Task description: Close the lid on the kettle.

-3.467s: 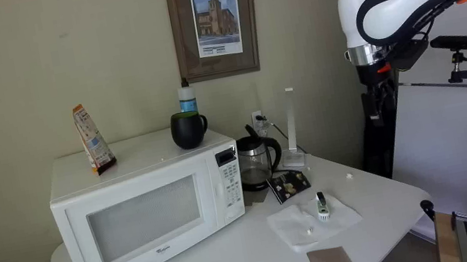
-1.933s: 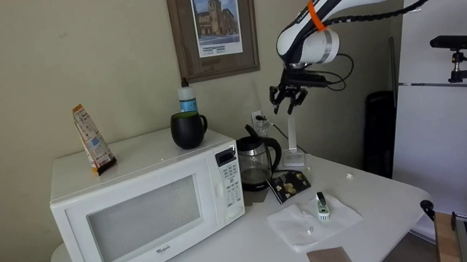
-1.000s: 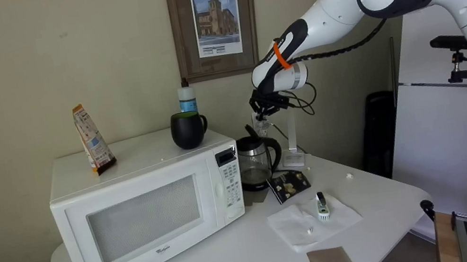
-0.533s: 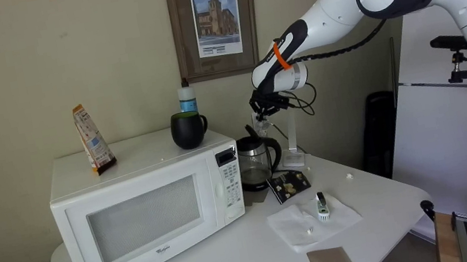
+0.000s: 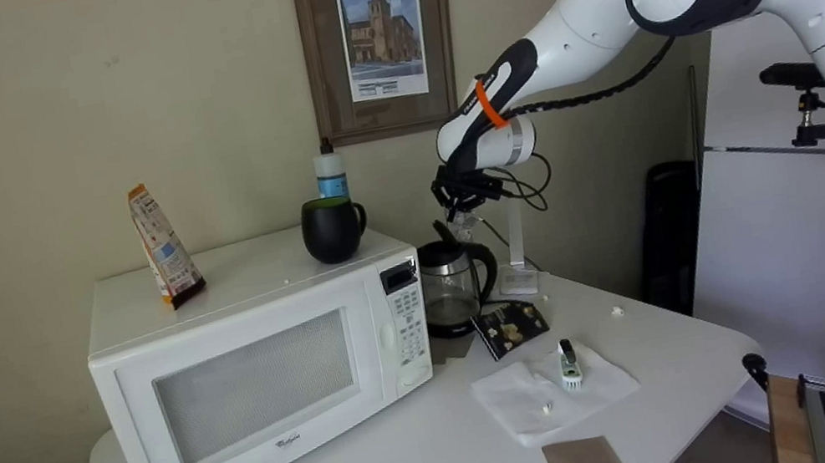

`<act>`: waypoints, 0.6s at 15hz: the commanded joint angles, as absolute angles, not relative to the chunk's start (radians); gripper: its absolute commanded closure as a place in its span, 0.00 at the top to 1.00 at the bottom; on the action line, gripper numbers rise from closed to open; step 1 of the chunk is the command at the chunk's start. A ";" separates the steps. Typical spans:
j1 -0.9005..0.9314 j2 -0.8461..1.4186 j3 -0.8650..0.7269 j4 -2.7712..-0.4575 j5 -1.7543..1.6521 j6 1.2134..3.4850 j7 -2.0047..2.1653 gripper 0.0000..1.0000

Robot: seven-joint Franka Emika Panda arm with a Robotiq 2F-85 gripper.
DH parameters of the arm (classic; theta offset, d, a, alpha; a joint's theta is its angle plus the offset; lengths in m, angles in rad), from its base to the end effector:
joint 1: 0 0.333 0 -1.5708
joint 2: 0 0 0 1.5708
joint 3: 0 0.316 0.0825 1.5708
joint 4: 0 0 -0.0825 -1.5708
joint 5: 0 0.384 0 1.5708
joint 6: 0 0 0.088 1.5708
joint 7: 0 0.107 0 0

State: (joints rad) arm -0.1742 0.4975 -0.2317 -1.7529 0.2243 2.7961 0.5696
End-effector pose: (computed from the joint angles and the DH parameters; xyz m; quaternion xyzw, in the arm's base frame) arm 0.6509 -0.2674 0.3564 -0.8174 0.5045 -0.2753 0.0393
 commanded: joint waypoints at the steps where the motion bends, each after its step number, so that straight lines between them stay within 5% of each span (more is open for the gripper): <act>1: -0.165 0.544 -0.230 -1.730 0.248 2.844 0.568 0.00; 9: -0.202 0.605 -0.163 -1.685 0.294 2.850 0.498 0.00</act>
